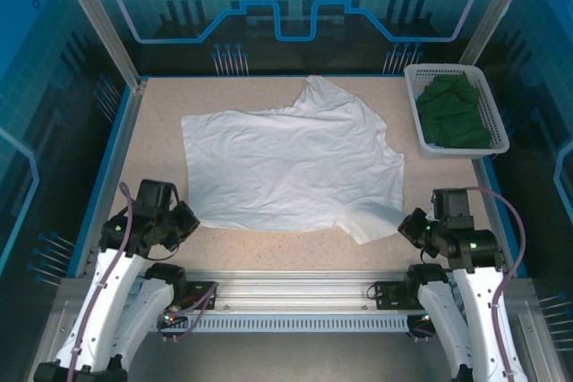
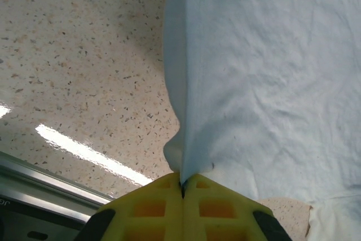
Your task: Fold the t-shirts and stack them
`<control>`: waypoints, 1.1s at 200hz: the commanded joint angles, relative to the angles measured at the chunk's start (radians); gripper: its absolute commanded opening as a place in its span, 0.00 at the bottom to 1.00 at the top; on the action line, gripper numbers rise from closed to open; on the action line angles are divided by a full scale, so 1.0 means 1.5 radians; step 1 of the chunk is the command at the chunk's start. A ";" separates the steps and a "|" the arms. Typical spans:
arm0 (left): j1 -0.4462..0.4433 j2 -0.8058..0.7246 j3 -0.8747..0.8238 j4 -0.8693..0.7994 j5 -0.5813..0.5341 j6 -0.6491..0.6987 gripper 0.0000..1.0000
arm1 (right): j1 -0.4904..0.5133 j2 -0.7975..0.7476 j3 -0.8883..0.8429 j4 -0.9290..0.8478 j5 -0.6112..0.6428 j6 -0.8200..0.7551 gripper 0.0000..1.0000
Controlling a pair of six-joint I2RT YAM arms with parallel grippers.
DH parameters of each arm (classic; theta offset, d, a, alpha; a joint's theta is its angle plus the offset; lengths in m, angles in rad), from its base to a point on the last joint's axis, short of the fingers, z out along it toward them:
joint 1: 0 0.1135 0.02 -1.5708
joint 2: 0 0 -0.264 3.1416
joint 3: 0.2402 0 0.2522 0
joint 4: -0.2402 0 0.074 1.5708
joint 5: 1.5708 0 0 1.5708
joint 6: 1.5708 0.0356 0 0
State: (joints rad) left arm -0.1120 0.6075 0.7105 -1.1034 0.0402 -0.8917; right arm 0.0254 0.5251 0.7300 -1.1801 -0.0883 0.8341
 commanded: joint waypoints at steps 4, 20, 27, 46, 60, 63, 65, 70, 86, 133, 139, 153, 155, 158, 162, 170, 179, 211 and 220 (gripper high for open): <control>0.009 0.011 0.013 -0.002 -0.040 -0.023 0.00 | 0.010 0.043 0.024 0.035 0.016 -0.001 0.00; 0.013 0.035 0.026 0.031 -0.043 -0.028 0.00 | 0.013 0.086 0.054 0.060 0.034 -0.006 0.00; 0.018 0.047 0.033 0.047 -0.041 -0.030 0.00 | 0.015 0.107 0.068 0.073 0.041 -0.006 0.00; 0.043 0.090 0.058 0.091 -0.030 -0.027 0.01 | 0.030 0.179 0.121 0.104 0.064 -0.013 0.00; 0.072 0.134 0.089 0.121 -0.016 -0.018 0.01 | 0.047 0.247 0.168 0.123 0.086 -0.021 0.00; 0.077 0.145 0.096 0.127 -0.011 -0.014 0.02 | 0.053 0.260 0.178 0.125 0.094 -0.022 0.00; 0.082 0.153 0.101 0.132 -0.009 -0.012 0.02 | 0.055 0.271 0.186 0.126 0.099 -0.022 0.00; 0.092 0.171 0.114 0.140 -0.003 -0.008 0.02 | 0.065 0.297 0.203 0.131 0.114 -0.023 0.00; 0.118 0.231 0.153 0.165 0.017 0.005 0.02 | 0.083 0.382 0.261 0.147 0.151 -0.036 0.00; 0.181 0.432 0.221 0.222 0.070 0.021 0.00 | 0.117 0.679 0.492 0.129 0.223 -0.077 0.00; 0.190 0.457 0.231 0.225 0.071 0.024 0.00 | 0.118 0.715 0.520 0.124 0.225 -0.080 0.00; 0.207 0.507 0.252 0.225 0.073 0.028 0.00 | 0.116 0.800 0.590 0.113 0.224 -0.092 0.00; 0.209 0.513 0.255 0.225 0.072 0.028 0.00 | 0.117 0.814 0.600 0.109 0.224 -0.093 0.00; 0.210 0.524 0.260 0.224 0.070 0.029 0.00 | 0.117 0.830 0.619 0.102 0.225 -0.094 0.00; 0.214 0.535 0.266 0.223 0.068 0.029 0.00 | 0.117 0.855 0.643 0.092 0.229 -0.095 0.00; 0.218 0.559 0.275 0.223 0.057 0.030 0.00 | 0.117 0.903 0.691 0.074 0.233 -0.101 0.00; 0.222 0.584 0.282 0.224 0.051 0.026 0.01 | 0.116 0.951 0.740 0.055 0.240 -0.105 0.00; 0.229 0.651 0.298 0.240 0.050 0.023 0.11 | 0.115 1.083 0.902 0.001 0.269 -0.123 0.00; 0.231 0.668 0.305 0.243 0.050 0.024 0.22 | 0.112 1.116 0.943 -0.012 0.270 -0.127 0.00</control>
State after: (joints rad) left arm 0.2180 1.5589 1.1271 -0.7525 0.1177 -0.8593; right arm 0.1913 2.1136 2.0018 -1.0885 0.2665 0.6781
